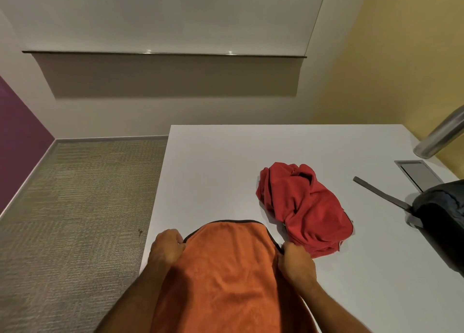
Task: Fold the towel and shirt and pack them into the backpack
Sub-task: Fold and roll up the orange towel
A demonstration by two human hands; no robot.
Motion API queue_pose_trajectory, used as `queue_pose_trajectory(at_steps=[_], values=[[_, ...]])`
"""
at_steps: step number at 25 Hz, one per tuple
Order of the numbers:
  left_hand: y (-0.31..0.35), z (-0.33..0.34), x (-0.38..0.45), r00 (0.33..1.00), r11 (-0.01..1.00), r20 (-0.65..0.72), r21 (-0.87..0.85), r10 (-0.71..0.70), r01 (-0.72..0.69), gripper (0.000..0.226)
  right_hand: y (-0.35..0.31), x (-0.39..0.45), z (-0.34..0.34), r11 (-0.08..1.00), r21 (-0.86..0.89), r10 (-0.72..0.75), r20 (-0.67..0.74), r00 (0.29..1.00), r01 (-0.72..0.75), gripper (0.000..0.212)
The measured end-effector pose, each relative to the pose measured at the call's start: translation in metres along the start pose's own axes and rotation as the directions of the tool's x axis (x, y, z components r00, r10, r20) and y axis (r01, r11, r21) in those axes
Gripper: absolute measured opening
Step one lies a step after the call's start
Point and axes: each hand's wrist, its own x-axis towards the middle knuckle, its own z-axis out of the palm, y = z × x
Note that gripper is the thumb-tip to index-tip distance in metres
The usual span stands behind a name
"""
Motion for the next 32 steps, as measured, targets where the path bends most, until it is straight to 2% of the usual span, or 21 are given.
queue_pose_trajectory(at_steps=[2,5,8,10,12,14,16,18,20,22,23,25,27,28,29,30,32], values=[[0.000,-0.001,0.001,0.998,1.000,0.066,0.017,0.022,-0.023,0.026,-0.002,-0.001,-0.002,1.000,0.021,0.007,-0.021,1.000,-0.007,0.015],[-0.004,-0.012,0.003,0.994,0.997,0.096,0.049,0.047,-0.052,0.024,-0.005,0.001,-0.006,0.998,-0.046,-0.053,-0.053,0.997,0.050,0.014],[-0.004,-0.029,0.005,0.996,0.994,0.036,0.071,0.077,-0.080,0.021,-0.012,0.006,-0.014,0.976,-0.166,-0.158,-0.096,0.983,0.141,0.013],[-0.002,-0.040,0.007,0.996,0.992,-0.047,0.103,0.071,-0.066,0.012,-0.016,0.010,-0.023,0.954,-0.225,-0.236,-0.165,0.958,0.197,0.010],[-0.003,-0.049,0.012,0.988,0.988,-0.142,0.150,0.067,-0.045,0.013,-0.018,0.015,-0.031,0.947,-0.250,-0.253,-0.190,0.949,0.203,0.011],[-0.005,-0.052,0.013,0.972,0.993,-0.224,0.110,0.065,-0.041,0.011,-0.018,0.022,-0.036,0.964,-0.185,-0.229,-0.215,0.949,0.191,0.017],[-0.007,-0.050,0.007,0.959,0.998,-0.278,0.009,0.062,-0.062,0.007,-0.017,0.025,-0.036,0.975,-0.040,-0.220,-0.303,0.927,0.218,0.020],[-0.010,-0.044,-0.002,0.950,0.986,-0.283,-0.055,0.134,-0.155,0.008,-0.016,0.016,-0.031,0.947,0.108,-0.243,-0.377,0.894,0.303,0.020],[-0.014,-0.031,-0.021,0.940,0.960,-0.228,-0.064,0.253,-0.273,0.015,-0.011,-0.002,-0.014,0.894,0.214,-0.298,-0.375,0.878,0.394,0.014],[-0.021,-0.007,-0.046,0.921,0.926,-0.168,-0.077,0.353,-0.369,0.029,0.000,-0.024,0.008,0.883,0.204,-0.361,-0.284,0.888,0.424,0.010],[-0.027,0.009,-0.057,0.898,0.906,-0.156,-0.035,0.411,-0.421,0.044,0.007,-0.034,0.020,0.892,0.160,-0.383,-0.229,0.895,0.423,0.012],[-0.039,0.037,-0.071,0.872,0.870,-0.066,0.130,0.486,-0.475,0.097,0.023,-0.052,0.042,0.892,0.009,-0.446,-0.154,0.882,0.453,0.031],[-0.052,0.048,-0.079,0.910,0.881,0.083,0.231,0.405,-0.413,0.139,0.032,-0.068,0.062,0.839,-0.174,-0.534,-0.087,0.841,0.515,0.055],[-0.060,0.048,-0.085,0.917,0.881,0.133,0.252,0.377,-0.399,0.149,0.032,-0.076,0.067,0.829,-0.213,-0.537,-0.044,0.843,0.517,0.064],[-0.067,0.049,-0.087,0.904,0.859,0.122,0.282,0.411,-0.428,0.154,0.033,-0.081,0.072,0.829,-0.224,-0.530,-0.019,0.848,0.513,0.070],[-0.070,0.046,-0.088,0.892,0.830,0.161,0.325,0.423,-0.452,0.155,0.031,-0.087,0.071,0.850,-0.199,-0.492,0.032,0.870,0.488,0.075],[-0.073,0.039,-0.089,0.906,0.840,0.216,0.345,0.364,-0.420,0.154,0.029,-0.094,0.073,0.861,-0.151,-0.479,0.085,0.874,0.486,0.085]])
